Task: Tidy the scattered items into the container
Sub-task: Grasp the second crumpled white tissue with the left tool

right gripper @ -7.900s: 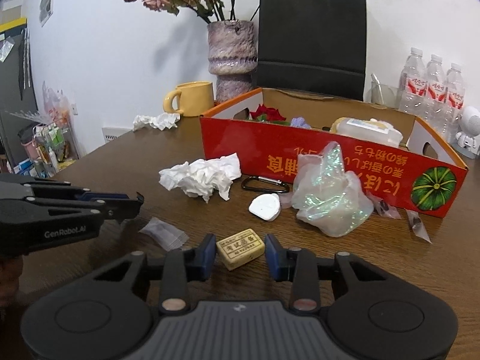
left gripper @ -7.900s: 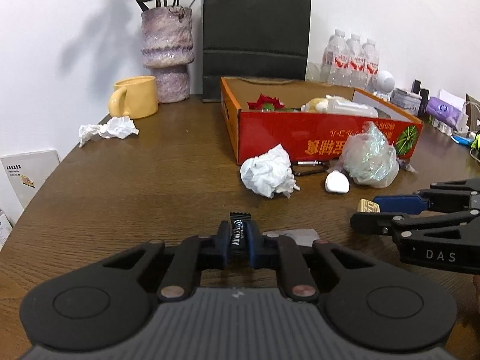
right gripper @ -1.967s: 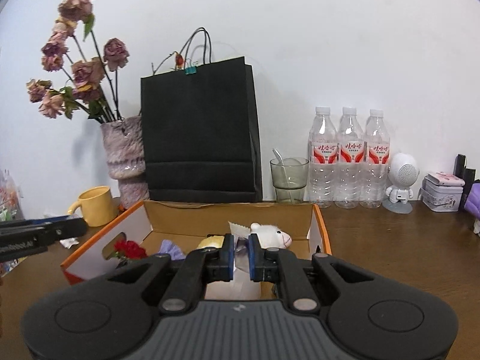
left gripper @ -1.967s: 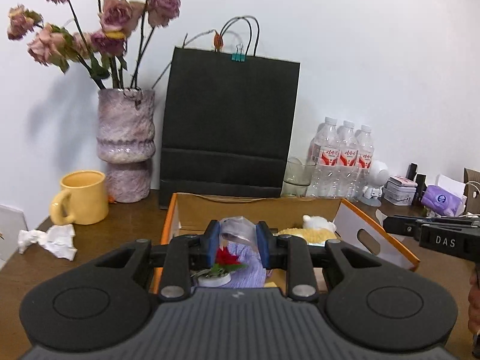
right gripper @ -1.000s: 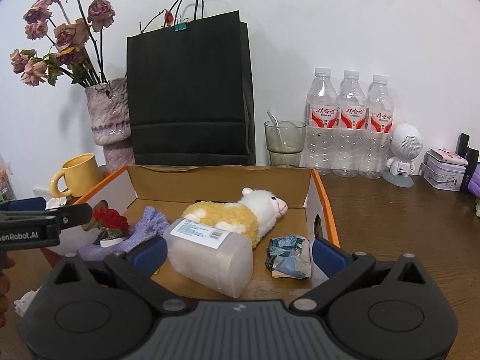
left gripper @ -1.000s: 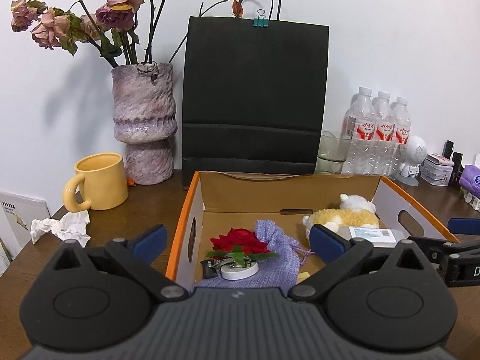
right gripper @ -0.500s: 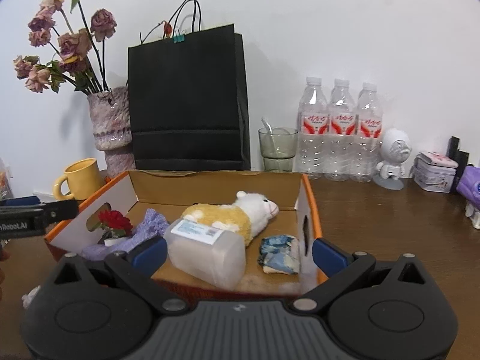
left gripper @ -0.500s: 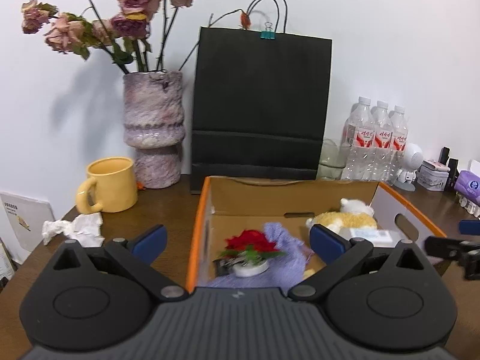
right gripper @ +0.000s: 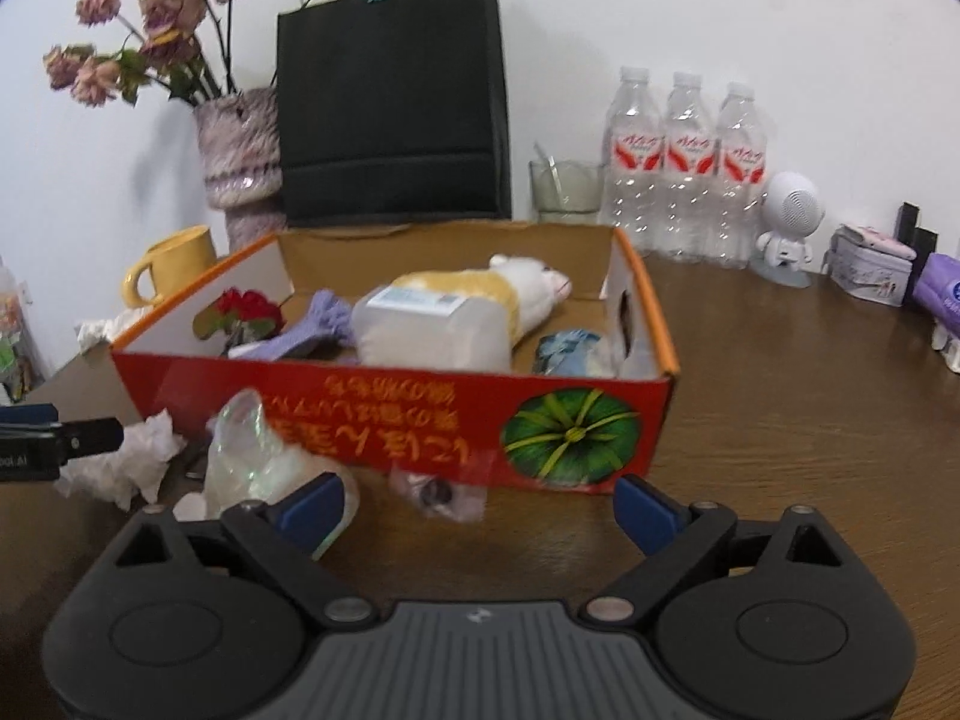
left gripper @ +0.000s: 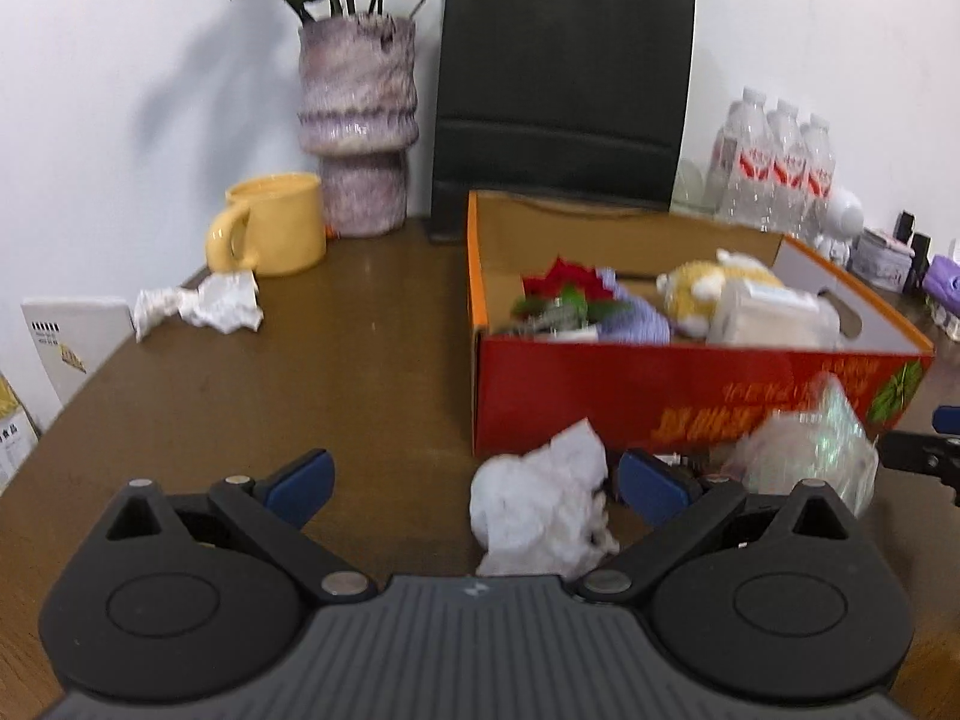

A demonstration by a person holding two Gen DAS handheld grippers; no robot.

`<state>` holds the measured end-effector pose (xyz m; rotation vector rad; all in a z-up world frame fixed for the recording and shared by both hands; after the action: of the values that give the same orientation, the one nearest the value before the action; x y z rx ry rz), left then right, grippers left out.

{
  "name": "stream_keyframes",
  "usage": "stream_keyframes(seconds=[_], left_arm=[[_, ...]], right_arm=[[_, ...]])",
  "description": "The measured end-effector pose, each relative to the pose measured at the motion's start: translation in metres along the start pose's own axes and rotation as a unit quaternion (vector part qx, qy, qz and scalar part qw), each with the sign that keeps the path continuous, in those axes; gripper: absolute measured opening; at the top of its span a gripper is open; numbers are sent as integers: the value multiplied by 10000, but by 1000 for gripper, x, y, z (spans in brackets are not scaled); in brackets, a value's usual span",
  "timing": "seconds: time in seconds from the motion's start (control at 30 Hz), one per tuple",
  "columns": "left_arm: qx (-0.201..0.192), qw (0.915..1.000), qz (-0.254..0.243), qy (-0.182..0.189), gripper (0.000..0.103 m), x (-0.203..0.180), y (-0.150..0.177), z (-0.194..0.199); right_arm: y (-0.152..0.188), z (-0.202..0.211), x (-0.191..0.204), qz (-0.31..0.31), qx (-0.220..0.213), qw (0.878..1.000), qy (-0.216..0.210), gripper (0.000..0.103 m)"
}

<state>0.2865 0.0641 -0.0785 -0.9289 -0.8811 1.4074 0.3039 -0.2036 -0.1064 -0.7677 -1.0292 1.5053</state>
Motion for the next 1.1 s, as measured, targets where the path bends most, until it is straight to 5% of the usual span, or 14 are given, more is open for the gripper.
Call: stream_keyframes(seconds=[0.3, 0.5, 0.7, 0.8, 0.87, 1.1], left_arm=[[103, 9999, 108, 49, 103, 4, 7, -6], [99, 9999, 40, 84, 101, 1, 9, -7], [195, 9997, -32, 164, 70, -3, 13, -9], [184, 9992, -46, 359, 38, -7, 15, -9], [142, 9990, -16, 429, 32, -7, 14, -8], [30, 9990, 113, 440, 30, -3, 11, -6]], right_arm=[[3, -16, 8, -205, 83, 9997, 137, 91], [7, -30, 14, -204, 250, 9994, 157, 69], [11, -36, 18, -97, 344, 9993, 144, 41], [11, -34, 18, -68, 290, 9996, 15, 23], [9, -30, 18, -67, 174, 9998, -69, 9], [6, -20, 17, -61, -16, 9999, -153, 6]])
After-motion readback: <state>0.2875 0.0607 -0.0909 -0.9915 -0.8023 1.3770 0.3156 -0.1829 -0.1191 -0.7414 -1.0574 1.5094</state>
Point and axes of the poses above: each gripper's, at about its wrist camera, not at the fingertips, and z roughly against the way its jaws point, x to its left, y to its underside, the point moved 7 cm from there along -z, roughly the way its jaws point, and after that the axes turned 11 degrees about -x, right-handed, at the moved point
